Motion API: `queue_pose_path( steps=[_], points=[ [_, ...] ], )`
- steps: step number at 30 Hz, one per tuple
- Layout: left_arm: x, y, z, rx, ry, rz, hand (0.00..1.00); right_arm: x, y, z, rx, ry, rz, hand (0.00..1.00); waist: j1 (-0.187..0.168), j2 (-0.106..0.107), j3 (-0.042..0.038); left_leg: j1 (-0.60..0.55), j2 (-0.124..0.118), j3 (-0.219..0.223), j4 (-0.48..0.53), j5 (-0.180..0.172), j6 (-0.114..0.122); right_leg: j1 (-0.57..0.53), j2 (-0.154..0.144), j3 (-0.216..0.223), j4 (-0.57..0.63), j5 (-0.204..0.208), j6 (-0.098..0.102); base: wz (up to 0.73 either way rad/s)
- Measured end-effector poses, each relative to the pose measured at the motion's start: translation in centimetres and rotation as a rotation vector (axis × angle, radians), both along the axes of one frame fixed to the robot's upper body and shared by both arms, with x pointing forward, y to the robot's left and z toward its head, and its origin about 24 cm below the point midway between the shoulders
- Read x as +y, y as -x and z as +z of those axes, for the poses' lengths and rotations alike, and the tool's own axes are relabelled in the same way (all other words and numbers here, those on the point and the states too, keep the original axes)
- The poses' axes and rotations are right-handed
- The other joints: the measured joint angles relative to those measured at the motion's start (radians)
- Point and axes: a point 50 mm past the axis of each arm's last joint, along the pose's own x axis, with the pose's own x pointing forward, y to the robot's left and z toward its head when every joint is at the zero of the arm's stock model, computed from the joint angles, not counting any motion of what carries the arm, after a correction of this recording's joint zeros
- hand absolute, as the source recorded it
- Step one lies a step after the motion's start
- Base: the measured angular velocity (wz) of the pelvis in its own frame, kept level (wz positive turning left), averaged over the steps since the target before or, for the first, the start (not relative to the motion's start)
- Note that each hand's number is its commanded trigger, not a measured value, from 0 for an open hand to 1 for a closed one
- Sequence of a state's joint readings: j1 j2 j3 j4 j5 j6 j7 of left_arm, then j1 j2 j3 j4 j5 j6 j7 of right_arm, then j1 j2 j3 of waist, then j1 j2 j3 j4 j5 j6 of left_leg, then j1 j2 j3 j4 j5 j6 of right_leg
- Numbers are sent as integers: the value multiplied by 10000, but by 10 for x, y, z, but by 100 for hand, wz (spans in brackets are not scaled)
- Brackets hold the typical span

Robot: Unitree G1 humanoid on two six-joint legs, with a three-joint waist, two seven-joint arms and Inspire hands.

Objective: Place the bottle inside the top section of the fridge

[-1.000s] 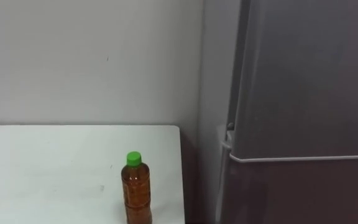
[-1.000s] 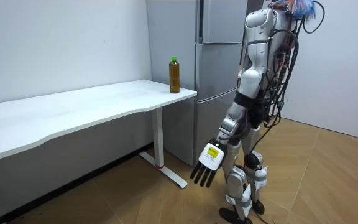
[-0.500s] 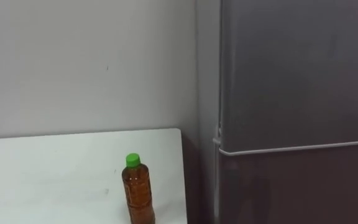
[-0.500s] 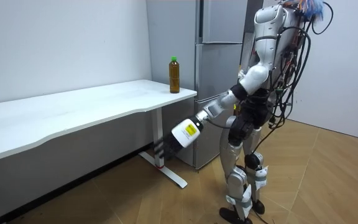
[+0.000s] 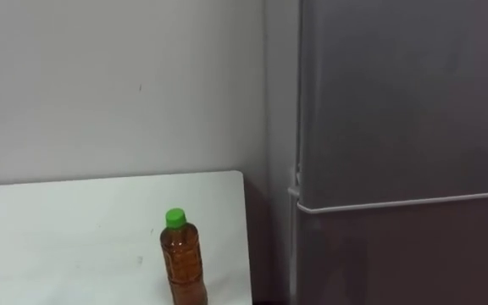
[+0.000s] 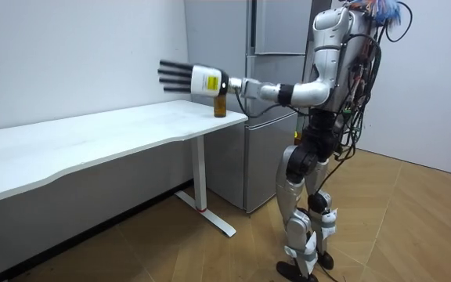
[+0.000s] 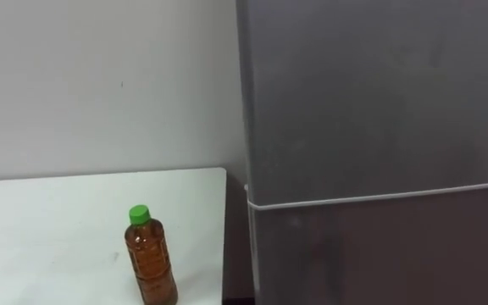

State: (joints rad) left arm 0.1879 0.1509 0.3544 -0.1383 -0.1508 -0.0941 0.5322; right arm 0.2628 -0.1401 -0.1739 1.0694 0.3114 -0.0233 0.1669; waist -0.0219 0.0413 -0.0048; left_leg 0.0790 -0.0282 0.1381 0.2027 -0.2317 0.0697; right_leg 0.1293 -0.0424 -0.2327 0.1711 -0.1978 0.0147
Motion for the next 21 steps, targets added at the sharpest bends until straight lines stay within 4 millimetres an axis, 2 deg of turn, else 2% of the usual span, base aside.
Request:
queue_pose_path(
  steps=[1,2,4,6,7,8,9,10,11,14,15,16,21],
  points=[
    [-3,-1,10,-367,-241,-166,0,0,0,0,12,6,-2,0,-5,37,-23,30,-2,0,0,-2,3,44,-3,-22,-2,4,5,0],
    [-6,-3,20,-725,-464,-415,0,0,1,0,54,-10,-26,0,-44,29,29,82,-2,-5,2,-2,3,92,-1,-18,-11,5,8,0],
    [-10,-11,32,-1216,-684,-778,0,1,2,-1,88,-26,-54,0,-43,12,48,107,-1,-31,-7,-12,10,141,-2,-39,-9,6,10,5],
    [-15,-17,44,-1720,-813,-1123,0,1,1,-1,81,-34,-72,0,-52,49,22,58,1,-31,14,-19,10,135,-1,-36,-12,6,10,2],
    [-19,-20,52,-2036,-940,-1378,0,2,1,-1,85,-52,-78,0,-76,-3,45,20,2,-27,23,-19,11,131,-5,-37,-9,6,9,0],
    [-23,-22,59,-2289,-1074,-1682,0,3,1,-1,81,-83,-101,0,-106,55,19,12,3,-28,36,-18,11,127,-5,-33,-2,6,9,0],
    [-26,-24,61,-2385,-1134,-1835,0,3,1,-2,89,-88,-104,0,-138,4,45,7,2,-31,40,-19,12,123,-6,-37,-2,7,9,0],
    [-30,-27,66,-2574,-1189,-2163,0,3,-1,-2,48,-111,-95,0,-226,107,-7,-1,0,-54,55,-19,12,149,-6,-41,-2,9,11,4],
    [-37,-31,72,-2772,-1211,-2583,0,4,-3,-2,26,-126,-69,0,-290,40,32,-7,-2,-57,55,-17,13,149,-9,-29,-5,12,15,0],
    [-55,-34,88,-3398,-1472,-3849,0,5,-4,-2,-7,-239,-117,0,-421,82,8,26,-2,-56,43,-17,14,166,-6,-5,-15,14,15,0],
    [-58,-36,90,-3478,-1530,-4117,0,5,-4,-2,-25,-270,-108,0,-499,-1,51,32,-2,-55,40,-17,14,157,-9,-7,-19,14,16,0],
    [-64,-40,93,-3567,-1607,-4618,0,5,-5,-3,-55,-322,-91,0,-587,45,65,24,-2,-57,46,-16,15,112,-13,-26,-18,15,17,0],
    [-89,-51,95,-3398,-1713,-6522,0,6,-16,-4,-106,-414,-54,0,-888,30,49,-32,11,-10,16,-16,12,7,5,59,0,15,16,-4]
  ],
)
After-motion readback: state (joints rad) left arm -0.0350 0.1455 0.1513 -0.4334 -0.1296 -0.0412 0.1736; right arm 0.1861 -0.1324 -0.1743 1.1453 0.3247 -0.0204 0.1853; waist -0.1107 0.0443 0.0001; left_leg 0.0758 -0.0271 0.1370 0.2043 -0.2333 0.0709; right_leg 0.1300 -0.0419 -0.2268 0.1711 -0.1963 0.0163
